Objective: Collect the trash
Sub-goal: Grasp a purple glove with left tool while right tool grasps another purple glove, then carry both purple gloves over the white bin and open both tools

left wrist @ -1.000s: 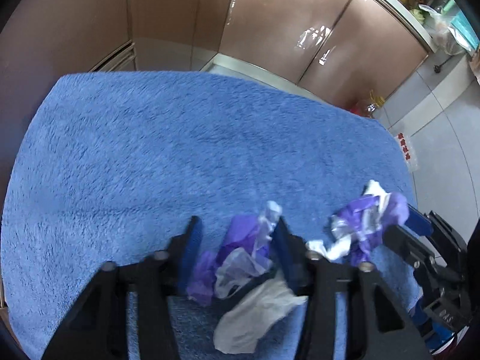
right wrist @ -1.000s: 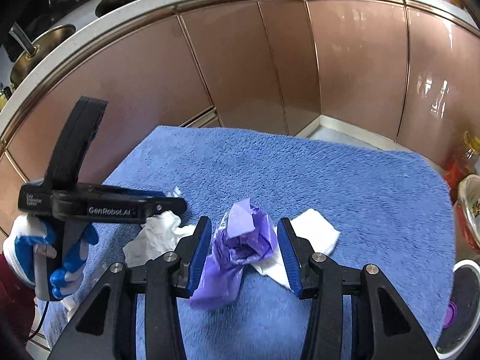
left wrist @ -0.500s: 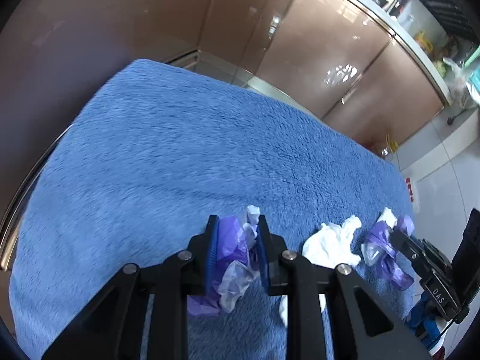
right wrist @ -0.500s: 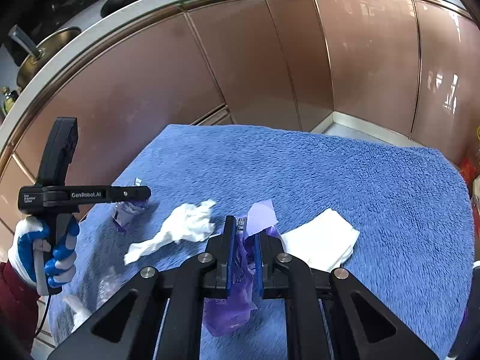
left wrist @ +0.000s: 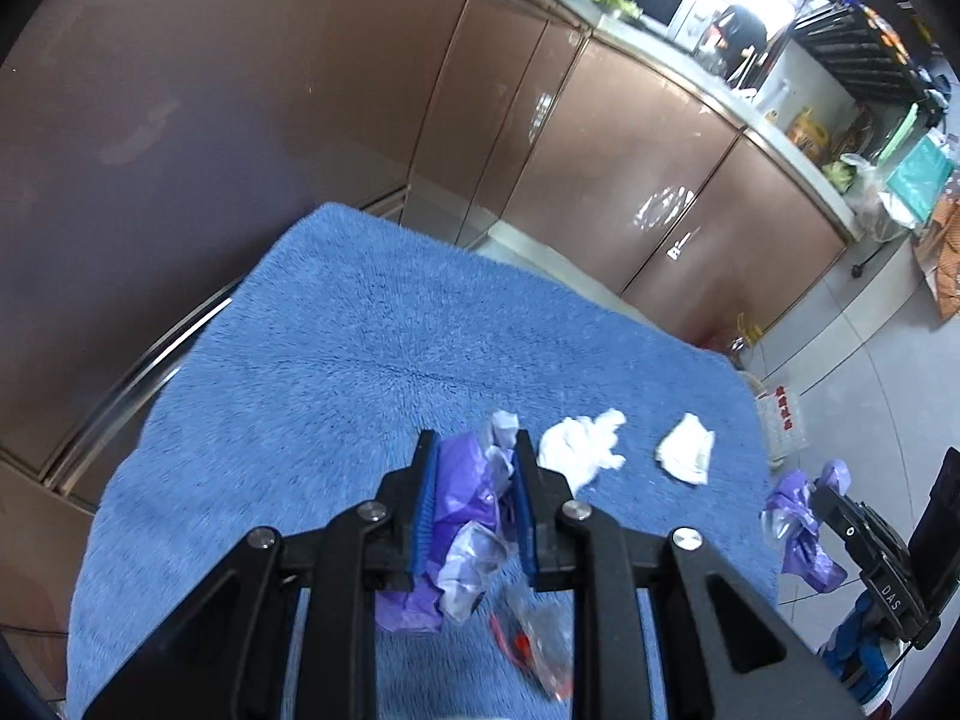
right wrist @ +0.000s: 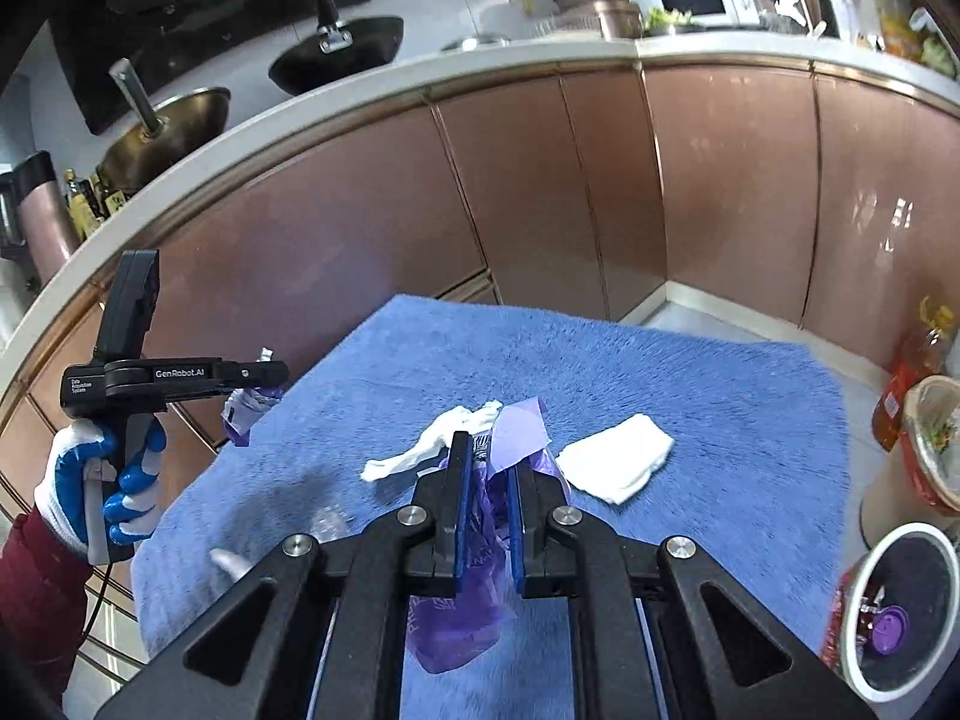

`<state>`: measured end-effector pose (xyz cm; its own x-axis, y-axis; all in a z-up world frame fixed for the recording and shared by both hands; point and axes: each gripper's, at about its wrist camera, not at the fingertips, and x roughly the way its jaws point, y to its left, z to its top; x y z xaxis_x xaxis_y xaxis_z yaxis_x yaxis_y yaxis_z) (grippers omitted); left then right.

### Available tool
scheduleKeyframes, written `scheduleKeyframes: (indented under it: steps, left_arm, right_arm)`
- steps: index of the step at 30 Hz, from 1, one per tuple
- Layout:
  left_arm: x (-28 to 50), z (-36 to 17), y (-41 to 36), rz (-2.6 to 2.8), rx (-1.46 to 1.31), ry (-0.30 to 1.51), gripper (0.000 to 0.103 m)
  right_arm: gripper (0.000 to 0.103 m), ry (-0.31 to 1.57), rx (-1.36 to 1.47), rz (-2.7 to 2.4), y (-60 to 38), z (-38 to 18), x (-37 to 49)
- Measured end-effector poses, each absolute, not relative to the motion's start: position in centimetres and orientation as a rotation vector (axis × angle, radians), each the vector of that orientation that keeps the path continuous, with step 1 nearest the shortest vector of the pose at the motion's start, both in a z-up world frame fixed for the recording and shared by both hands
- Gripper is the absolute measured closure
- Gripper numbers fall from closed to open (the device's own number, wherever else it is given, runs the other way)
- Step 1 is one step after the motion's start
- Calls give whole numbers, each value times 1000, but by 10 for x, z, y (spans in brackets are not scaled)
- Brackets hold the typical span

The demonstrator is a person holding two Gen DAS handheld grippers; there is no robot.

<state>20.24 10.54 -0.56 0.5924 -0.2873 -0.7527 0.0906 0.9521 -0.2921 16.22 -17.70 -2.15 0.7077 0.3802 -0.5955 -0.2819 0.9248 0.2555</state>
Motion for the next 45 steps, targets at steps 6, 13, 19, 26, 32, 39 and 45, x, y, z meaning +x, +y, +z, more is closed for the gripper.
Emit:
scheduleKeyframes:
  steps: [6, 13, 19, 26, 32, 39, 45]
  left_arm:
    - [160, 26, 100, -237, -231, 844, 82]
    - [112, 51, 77, -295, -244, 786, 82]
    - [81, 70, 48, -358, -240, 749, 82]
    - [60, 89, -3, -418, -206, 724, 82]
    - [71, 84, -71, -482, -149, 775, 82]
    - [103, 49, -199, -611, -30, 882, 82]
    - [137, 6, -321, -740, 59, 978, 82]
  right_arm:
    - [93, 637, 140, 344, -187, 12, 115]
    - [93, 561, 118, 308, -198, 51, 56]
    - [93, 505, 128, 273, -213, 73, 8]
    - [93, 442, 174, 200, -259, 84, -28]
    - [93, 431, 212, 97, -315, 72, -35]
    - [93, 491, 279, -36, -399, 18, -15]
    - [93, 560, 331, -139, -474, -38, 12]
